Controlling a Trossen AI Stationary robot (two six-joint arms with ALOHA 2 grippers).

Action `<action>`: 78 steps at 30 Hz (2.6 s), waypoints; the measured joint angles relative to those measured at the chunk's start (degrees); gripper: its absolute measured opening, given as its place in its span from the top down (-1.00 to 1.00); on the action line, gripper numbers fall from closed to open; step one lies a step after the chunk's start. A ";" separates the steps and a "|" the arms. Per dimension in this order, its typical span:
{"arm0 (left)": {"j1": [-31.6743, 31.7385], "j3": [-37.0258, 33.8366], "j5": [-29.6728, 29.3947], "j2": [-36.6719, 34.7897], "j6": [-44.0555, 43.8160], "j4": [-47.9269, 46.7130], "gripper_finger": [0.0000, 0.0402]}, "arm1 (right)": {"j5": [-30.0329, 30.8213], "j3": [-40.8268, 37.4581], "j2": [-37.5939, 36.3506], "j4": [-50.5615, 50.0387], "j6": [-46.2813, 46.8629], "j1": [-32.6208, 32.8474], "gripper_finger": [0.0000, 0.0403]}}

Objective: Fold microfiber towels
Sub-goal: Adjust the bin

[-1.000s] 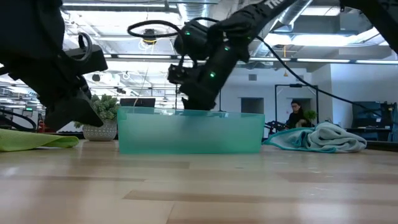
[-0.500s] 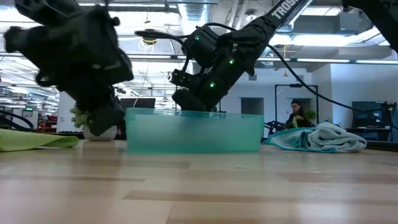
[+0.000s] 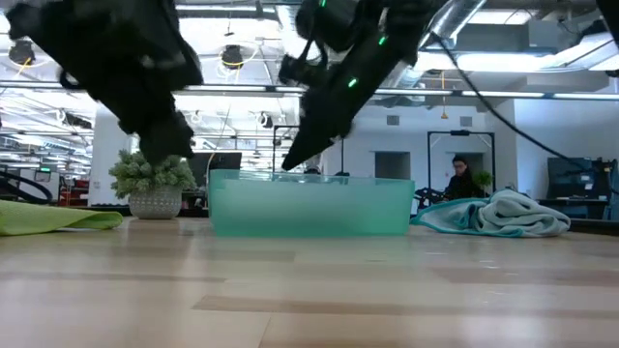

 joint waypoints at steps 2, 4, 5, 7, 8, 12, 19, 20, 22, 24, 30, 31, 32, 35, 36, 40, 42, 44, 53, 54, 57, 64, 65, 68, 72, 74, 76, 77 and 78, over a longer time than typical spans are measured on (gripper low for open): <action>-2.79 0.00 0.59 -2.21 -0.64 1.44 1.00 | -2.36 0.04 -0.66 -3.59 -3.49 2.66 0.89; -5.73 0.00 0.73 -4.11 -0.06 3.49 1.00 | -5.02 -0.04 -0.64 -6.30 -6.09 5.18 0.88; -7.09 0.00 0.69 -4.98 0.73 4.69 1.00 | -6.10 0.00 -0.44 -6.06 -6.96 6.28 0.87; -9.48 0.00 0.49 -6.33 2.44 7.15 1.00 | -9.03 0.02 -0.44 -6.54 -8.06 8.36 0.86; -10.40 0.00 0.43 -6.72 3.39 7.96 1.00 | -10.07 -0.02 -0.18 -5.73 -8.18 9.34 0.86; -12.81 0.00 0.20 -7.03 4.77 9.51 1.00 | -10.50 -0.02 2.18 -1.33 -7.88 12.12 0.89; -13.06 0.00 -0.19 -6.46 4.45 9.31 1.00 | -6.04 0.02 1.55 1.73 -5.64 10.75 0.94; -13.06 0.00 -0.19 -6.46 4.46 9.27 1.00 | -5.29 0.19 1.03 1.69 -5.31 10.48 0.93; -13.06 0.00 -0.21 -6.46 4.47 9.27 1.00 | -5.88 0.44 0.00 1.24 -5.21 9.97 0.92; -13.04 0.00 -0.12 -6.46 4.47 9.27 1.00 | -9.65 0.44 -0.74 0.25 -5.49 9.62 0.91; -13.04 0.00 -0.13 -6.46 4.46 9.27 1.00 | -23.64 0.37 -6.53 -6.30 -5.44 12.76 0.93; -13.02 0.00 -0.38 -6.46 4.29 9.27 1.00 | -25.91 0.39 -7.52 -7.46 -4.68 13.63 0.94; -13.02 0.00 -0.79 -6.46 4.06 9.26 1.00 | -28.98 0.44 -8.19 -8.58 -3.63 14.43 0.94; -12.96 0.00 -1.07 -6.46 3.96 9.23 1.00 | -36.40 0.33 -8.38 -10.70 -0.15 17.33 0.95; -12.95 0.00 -1.08 -6.46 3.96 9.21 1.00 | -36.62 0.33 -7.89 -10.30 0.77 18.46 0.95; -12.95 0.00 -1.24 -6.46 3.46 9.22 1.00 | -31.18 0.28 -3.77 -6.98 2.10 22.33 0.95; -12.95 0.00 -2.19 -6.46 2.85 9.24 1.00 | -26.98 0.11 -1.66 -4.60 3.60 23.18 0.95; -12.95 0.00 -3.80 -6.46 1.30 9.27 1.00 | -23.63 0.24 0.23 -0.30 5.69 23.28 0.95; -13.21 0.00 -5.65 -6.46 -1.08 9.46 1.00 | -5.80 0.27 5.13 5.56 14.25 22.64 0.95; -13.21 0.00 -5.77 -6.46 -0.73 9.46 1.00 | -3.98 0.26 5.30 5.36 14.92 22.19 0.95; -12.93 0.00 -6.27 -6.46 1.03 9.47 1.00 | -1.20 0.25 5.37 5.46 16.37 20.67 0.95; -11.15 0.00 -8.36 -6.46 4.10 9.51 1.00 | 6.63 0.26 5.37 5.98 17.77 16.35 0.95; -11.04 0.00 -8.33 -6.46 4.25 9.51 1.00 | 7.23 0.26 5.37 6.36 17.87 15.60 0.95; -11.03 0.00 -8.32 -6.46 4.41 9.49 1.00 | 9.16 0.26 5.37 7.66 18.37 13.60 0.94; -11.03 0.00 -8.17 -6.46 4.76 9.48 1.00 | 9.82 0.26 5.37 10.55 15.42 11.51 0.94; -11.03 0.00 -6.93 -6.46 4.76 9.48 1.00 | 10.15 0.24 4.85 10.10 14.01 11.12 0.94; -11.13 0.00 -6.04 -6.46 4.69 9.43 1.00 | 10.78 0.13 2.40 8.10 13.91 11.74 0.94; -11.25 0.00 -5.65 -6.46 4.52 9.39 1.00 | 11.39 0.14 0.59 6.78 13.83 12.47 0.95; -11.46 0.00 -5.42 -6.46 4.52 9.29 1.00 | 12.01 0.23 -1.46 5.00 13.85 13.44 0.95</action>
